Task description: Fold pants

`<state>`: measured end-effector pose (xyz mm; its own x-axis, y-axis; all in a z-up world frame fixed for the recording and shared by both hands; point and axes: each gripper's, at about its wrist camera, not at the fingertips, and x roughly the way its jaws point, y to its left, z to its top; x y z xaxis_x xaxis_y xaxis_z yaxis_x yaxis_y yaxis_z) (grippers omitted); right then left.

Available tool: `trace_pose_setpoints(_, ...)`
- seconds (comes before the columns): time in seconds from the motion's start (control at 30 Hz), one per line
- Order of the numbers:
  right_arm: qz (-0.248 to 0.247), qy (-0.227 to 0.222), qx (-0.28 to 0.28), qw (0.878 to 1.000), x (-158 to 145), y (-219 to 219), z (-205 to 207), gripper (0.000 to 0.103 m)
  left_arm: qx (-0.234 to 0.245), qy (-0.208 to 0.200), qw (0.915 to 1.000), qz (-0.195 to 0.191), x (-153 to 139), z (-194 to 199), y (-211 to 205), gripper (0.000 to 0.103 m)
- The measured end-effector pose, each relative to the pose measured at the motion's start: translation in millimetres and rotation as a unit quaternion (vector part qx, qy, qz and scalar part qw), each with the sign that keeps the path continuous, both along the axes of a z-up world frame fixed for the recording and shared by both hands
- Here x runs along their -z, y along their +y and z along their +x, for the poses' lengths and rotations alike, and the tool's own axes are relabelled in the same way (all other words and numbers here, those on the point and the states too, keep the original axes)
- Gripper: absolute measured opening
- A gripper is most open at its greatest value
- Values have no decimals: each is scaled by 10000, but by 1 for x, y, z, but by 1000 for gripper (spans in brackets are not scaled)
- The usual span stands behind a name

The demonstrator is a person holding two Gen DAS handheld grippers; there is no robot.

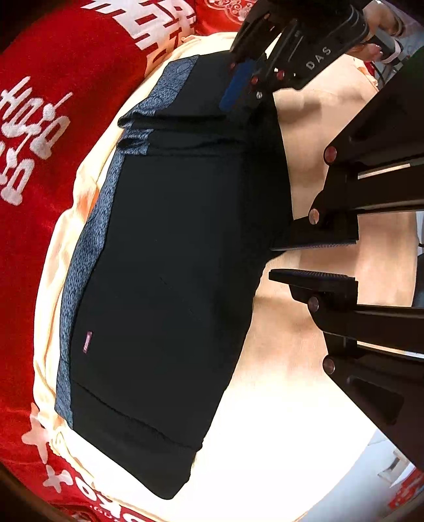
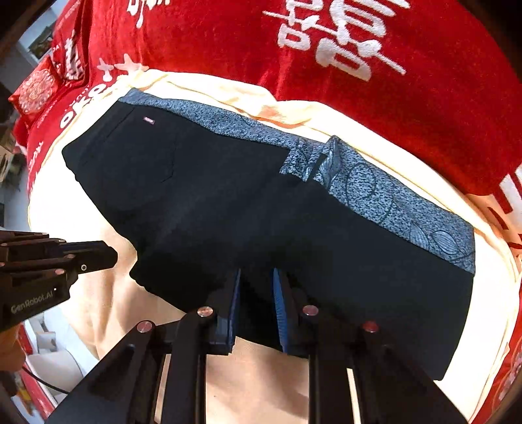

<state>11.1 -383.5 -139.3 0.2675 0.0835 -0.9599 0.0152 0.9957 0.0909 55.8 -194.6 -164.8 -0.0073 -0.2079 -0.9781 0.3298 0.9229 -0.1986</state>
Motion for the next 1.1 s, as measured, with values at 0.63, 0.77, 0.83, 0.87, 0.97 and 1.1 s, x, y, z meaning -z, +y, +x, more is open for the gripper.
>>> trace_pose_setpoints(0.63,-984,-228,106,9948,-11,37,-4,53,-569,-210,9980,171,2,23,61,85)
trace_pose_setpoints(0.77,-1086,-325,-96,9935,-11,27,-10,68,-695,-77,9974,176,10,24,67,85)
trace_pose_setpoints(0.83,-1208,-290,-277,9919,-6,28,-10,68,-741,-59,9971,154,12,24,68,85)
trace_pose_setpoints(0.87,-1242,-293,-303,9914,-1,27,-7,67,-736,-63,9971,157,12,24,67,85)
trace_pose_setpoints(0.97,-940,-19,-112,9955,17,21,8,33,-674,-74,9975,199,14,22,65,85)
trace_pose_setpoints(1.1,-519,140,248,9982,10,14,19,11,-691,-86,9973,234,15,24,63,86)
